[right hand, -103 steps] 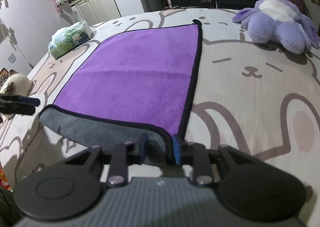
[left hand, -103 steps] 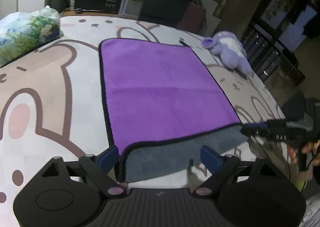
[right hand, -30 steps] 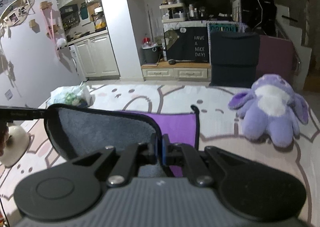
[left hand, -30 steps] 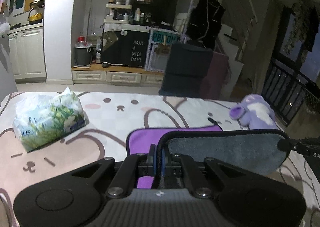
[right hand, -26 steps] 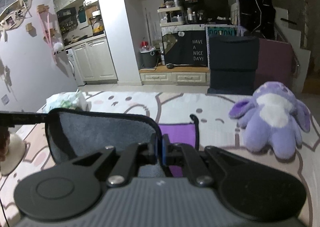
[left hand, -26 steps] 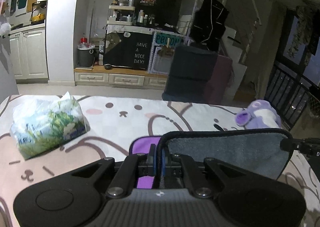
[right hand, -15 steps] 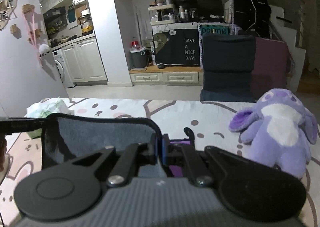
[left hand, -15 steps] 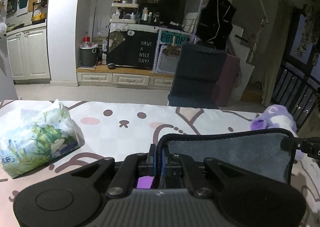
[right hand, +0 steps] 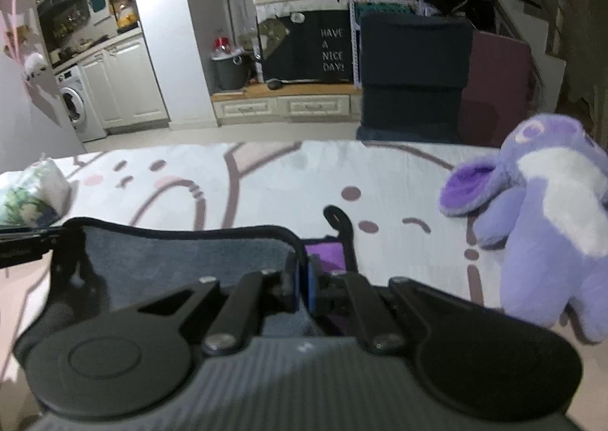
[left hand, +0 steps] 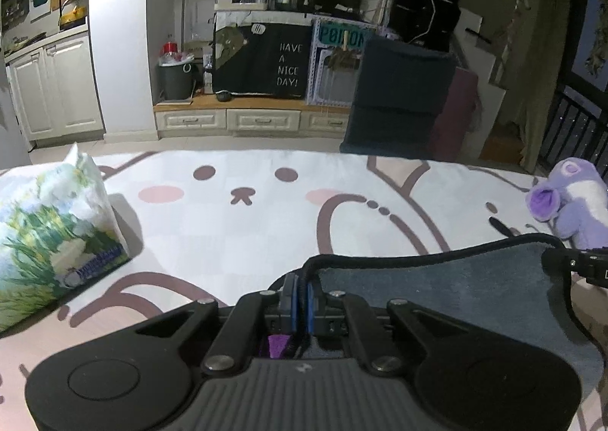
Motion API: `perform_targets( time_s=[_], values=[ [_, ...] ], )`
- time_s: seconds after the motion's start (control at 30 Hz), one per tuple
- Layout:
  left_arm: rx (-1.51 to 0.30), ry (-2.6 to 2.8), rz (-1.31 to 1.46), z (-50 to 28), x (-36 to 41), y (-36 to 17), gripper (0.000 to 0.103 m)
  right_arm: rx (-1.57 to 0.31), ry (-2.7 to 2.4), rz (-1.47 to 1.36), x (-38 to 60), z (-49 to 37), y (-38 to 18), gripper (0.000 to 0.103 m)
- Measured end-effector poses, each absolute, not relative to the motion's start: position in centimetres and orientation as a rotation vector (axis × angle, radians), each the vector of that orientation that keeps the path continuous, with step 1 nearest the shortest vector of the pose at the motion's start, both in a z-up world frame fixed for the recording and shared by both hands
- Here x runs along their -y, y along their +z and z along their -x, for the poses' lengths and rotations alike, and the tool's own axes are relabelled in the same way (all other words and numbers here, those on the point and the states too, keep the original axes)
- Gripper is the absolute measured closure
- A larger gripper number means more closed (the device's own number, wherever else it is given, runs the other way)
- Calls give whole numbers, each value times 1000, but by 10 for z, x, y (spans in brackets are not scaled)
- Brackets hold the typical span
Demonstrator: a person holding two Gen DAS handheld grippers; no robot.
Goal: Fold towel
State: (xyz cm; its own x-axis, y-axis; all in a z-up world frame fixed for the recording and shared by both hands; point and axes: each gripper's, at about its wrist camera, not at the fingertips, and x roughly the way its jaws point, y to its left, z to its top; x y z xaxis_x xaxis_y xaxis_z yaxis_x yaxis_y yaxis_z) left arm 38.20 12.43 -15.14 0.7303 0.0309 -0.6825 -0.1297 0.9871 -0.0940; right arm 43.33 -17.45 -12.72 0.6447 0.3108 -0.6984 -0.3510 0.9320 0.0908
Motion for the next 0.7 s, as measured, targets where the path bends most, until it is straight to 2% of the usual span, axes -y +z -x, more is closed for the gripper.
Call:
perform_targets(
  time_s=[0.27,0.37,0.47,0.5,0.53,0.57,0.63,0.7],
  values=[
    [-776,115,128,-395,-123,-166,96,-813,356,54,172,-447,-153,97],
    [-777,127,117,-396,-122,-166,93,-809,362,72,170,-448,-157,93],
    [-784,145,107,-397,-121,-165,87,-802,362,89,167,-450,-160,68],
    [-786,152,97,-397,-120,-165,81,-801,356,96,166,-451,-160,53],
    [-788,160,90,-397,-120,-164,72,-796,351,101,165,-451,-161,44],
    [-790,170,87,-397,-121,-164,65,-790,346,110,164,-450,-161,40],
    [-799,184,92,-397,-124,-162,33,-789,315,142,162,-451,-162,19],
    [-798,194,103,-395,-126,-158,19,-783,290,154,161,-451,-161,9]
  ],
)
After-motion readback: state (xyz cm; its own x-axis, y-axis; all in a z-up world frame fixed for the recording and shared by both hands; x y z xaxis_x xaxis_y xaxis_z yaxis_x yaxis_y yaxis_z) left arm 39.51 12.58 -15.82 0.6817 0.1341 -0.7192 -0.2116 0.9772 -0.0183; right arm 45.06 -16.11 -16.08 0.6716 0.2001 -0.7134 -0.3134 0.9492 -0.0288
